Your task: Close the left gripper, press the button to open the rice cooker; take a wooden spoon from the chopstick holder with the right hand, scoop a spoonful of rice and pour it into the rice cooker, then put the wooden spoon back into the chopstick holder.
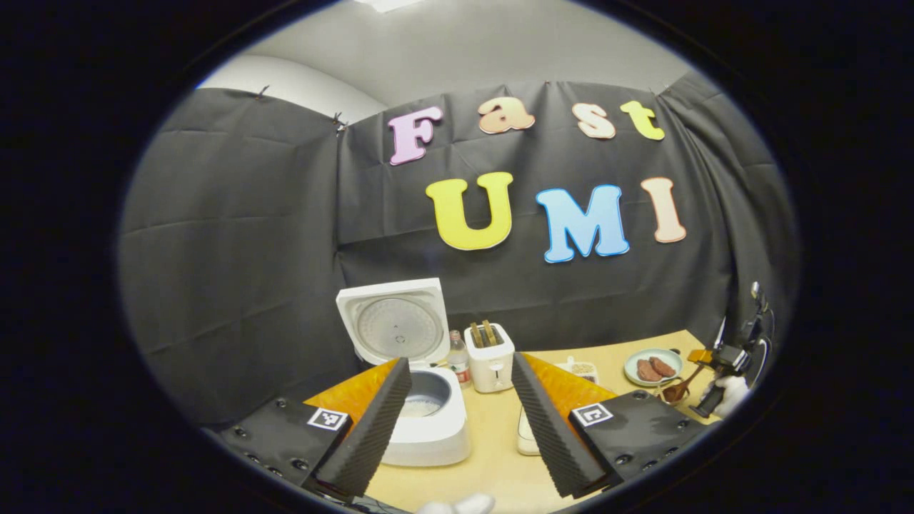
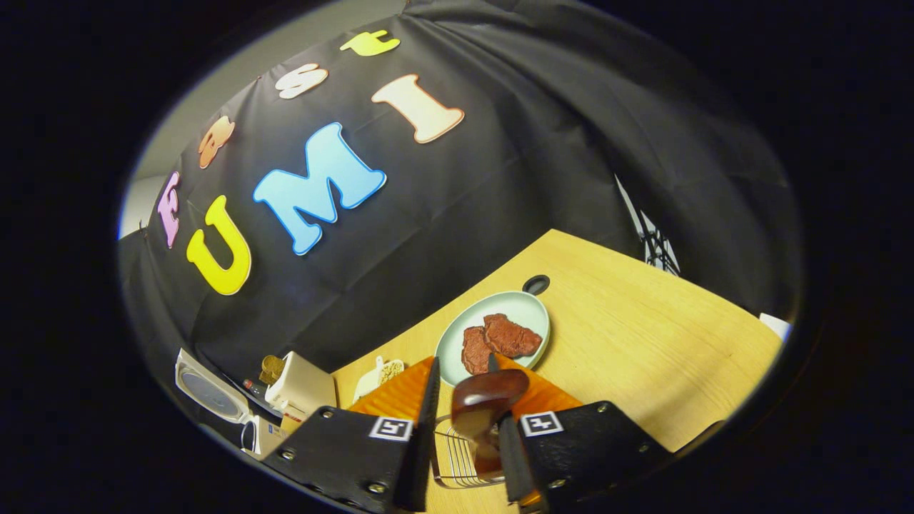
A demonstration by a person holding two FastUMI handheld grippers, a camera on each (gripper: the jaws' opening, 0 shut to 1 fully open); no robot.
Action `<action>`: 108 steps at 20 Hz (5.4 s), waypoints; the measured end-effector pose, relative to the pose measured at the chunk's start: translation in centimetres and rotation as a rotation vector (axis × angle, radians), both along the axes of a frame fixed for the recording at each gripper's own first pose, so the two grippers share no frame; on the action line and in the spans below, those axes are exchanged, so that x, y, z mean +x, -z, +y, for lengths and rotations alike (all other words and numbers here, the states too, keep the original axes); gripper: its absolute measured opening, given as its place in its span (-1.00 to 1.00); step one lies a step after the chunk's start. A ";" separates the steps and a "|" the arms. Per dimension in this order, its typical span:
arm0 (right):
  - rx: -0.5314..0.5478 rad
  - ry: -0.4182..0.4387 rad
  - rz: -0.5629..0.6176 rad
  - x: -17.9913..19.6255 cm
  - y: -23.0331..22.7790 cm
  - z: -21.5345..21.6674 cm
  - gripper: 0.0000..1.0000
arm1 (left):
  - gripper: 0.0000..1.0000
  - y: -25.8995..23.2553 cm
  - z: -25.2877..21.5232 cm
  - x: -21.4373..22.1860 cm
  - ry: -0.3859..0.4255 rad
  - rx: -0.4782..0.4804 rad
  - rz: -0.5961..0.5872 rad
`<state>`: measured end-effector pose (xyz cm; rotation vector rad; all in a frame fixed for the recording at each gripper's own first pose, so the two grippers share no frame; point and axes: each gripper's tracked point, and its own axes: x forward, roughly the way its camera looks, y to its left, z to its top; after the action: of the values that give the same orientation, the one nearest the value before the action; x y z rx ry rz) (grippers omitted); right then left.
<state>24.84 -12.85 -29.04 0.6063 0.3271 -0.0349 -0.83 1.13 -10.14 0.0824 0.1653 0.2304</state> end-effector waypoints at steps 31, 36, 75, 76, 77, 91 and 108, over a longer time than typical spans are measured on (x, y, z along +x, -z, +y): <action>-0.601 -0.119 -0.391 -22.3 -28.7 15.8 0.94 | 0.95 -6.2 9.2 4.8 0.074 -0.077 -0.152; -0.593 -0.118 -0.343 -21.2 -28.0 16.4 0.94 | 0.95 -8.7 14.1 10.9 -0.002 -0.062 -0.153; -0.413 -0.325 -0.115 -20.2 -18.9 18.7 0.96 | 0.99 11.8 19.4 19.0 -0.110 -0.295 0.612; -0.408 -0.331 -0.111 -20.4 -18.7 18.5 0.96 | 0.98 13.5 19.0 17.9 -0.114 -0.320 0.651; -0.406 -0.333 -0.108 -20.5 -18.5 18.2 0.96 | 0.94 14.9 18.8 17.0 -0.116 -0.335 0.684; -0.383 -0.356 -0.046 -20.3 -16.2 17.5 0.96 | 0.96 20.7 18.4 13.8 -0.115 -0.340 0.837; -0.351 -0.355 -0.017 -19.1 -15.4 18.6 0.96 | 0.99 21.2 18.2 15.1 -0.070 -0.314 0.780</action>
<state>5.74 5.76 -13.64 0.1946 0.3979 0.2495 14.28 19.37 -31.35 -0.1521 0.9782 0.2305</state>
